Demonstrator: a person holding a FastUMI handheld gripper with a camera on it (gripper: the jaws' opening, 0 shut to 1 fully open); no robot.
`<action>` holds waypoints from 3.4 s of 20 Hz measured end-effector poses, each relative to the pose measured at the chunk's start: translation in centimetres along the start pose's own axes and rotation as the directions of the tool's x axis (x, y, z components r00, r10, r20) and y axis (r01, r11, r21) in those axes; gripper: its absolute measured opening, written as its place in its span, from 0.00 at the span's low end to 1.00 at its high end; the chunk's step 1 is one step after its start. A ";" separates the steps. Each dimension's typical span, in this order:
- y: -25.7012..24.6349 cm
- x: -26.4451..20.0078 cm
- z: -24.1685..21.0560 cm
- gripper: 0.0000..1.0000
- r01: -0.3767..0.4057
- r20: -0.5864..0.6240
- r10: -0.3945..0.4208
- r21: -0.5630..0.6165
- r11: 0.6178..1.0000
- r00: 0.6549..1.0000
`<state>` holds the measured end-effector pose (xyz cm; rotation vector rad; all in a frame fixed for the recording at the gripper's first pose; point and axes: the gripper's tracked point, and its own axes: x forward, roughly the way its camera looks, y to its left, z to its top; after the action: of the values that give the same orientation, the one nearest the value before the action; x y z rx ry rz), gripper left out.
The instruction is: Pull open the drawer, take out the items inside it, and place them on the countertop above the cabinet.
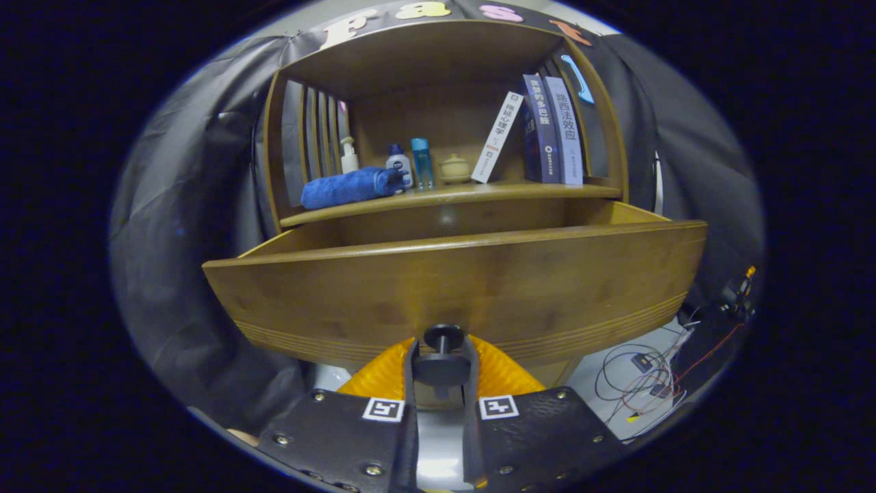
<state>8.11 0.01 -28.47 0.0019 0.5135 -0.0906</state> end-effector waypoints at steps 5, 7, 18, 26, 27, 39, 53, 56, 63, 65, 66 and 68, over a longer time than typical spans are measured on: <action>0.9 -2.7 -1.6 0.26 -0.020 -0.030 0.020 -0.005 1.000 0.999; 1.2 -3.9 -2.4 0.26 -0.033 -0.041 0.033 -0.002 0.999 0.999; 0.4 -8.9 1.5 0.42 -0.088 0.044 0.093 -0.099 0.991 0.995; -0.1 -9.1 12.1 0.42 -0.142 0.114 0.141 0.002 0.990 0.983; -0.2 -7.8 12.8 0.42 -0.141 0.091 0.140 0.005 0.990 0.986; 1.8 7.4 6.8 0.67 -0.108 -0.490 0.104 0.019 0.994 0.865; 1.8 8.1 0.0 0.41 -0.139 -0.700 0.096 -0.005 0.990 0.708; 2.1 6.2 1.2 0.41 -0.166 -0.662 0.152 0.042 0.985 0.734; 2.7 2.6 7.1 0.30 -0.203 -0.536 0.303 0.239 0.950 0.788; 2.1 2.7 7.6 0.30 -0.205 -0.535 0.303 0.236 0.950 0.788; 1.9 2.8 7.9 0.30 -0.205 -0.532 0.309 0.246 0.947 0.788; 2.4 2.4 9.2 0.31 -0.217 -0.505 0.346 0.297 0.930 0.790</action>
<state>14.92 1.95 -21.75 0.3381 1.0786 0.1575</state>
